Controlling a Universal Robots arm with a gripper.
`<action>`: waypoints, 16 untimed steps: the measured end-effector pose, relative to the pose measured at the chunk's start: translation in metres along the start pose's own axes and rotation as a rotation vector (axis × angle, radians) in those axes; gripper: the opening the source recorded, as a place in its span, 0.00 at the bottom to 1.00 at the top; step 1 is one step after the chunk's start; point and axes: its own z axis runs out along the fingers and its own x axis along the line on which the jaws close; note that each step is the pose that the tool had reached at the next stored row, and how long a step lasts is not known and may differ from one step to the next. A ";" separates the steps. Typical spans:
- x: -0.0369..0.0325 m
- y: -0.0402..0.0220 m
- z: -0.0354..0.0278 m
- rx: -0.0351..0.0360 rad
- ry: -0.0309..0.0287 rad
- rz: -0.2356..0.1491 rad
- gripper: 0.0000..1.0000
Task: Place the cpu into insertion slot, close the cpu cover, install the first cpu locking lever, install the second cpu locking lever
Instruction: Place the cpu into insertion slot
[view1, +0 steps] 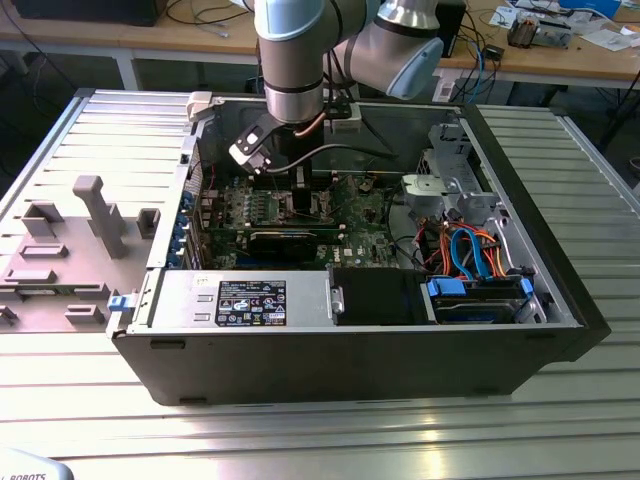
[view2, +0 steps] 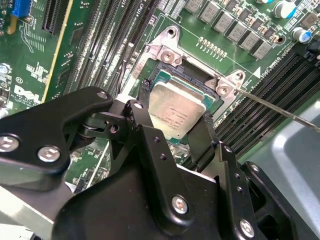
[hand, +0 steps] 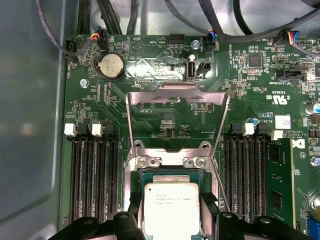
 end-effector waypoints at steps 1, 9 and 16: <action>0.0000 0.0000 0.0003 0.0000 0.0001 0.000 0.54; 0.0001 -0.0001 0.0017 0.0000 -0.0004 0.005 0.54; 0.0001 0.0001 0.0018 -0.0001 -0.0005 0.006 0.62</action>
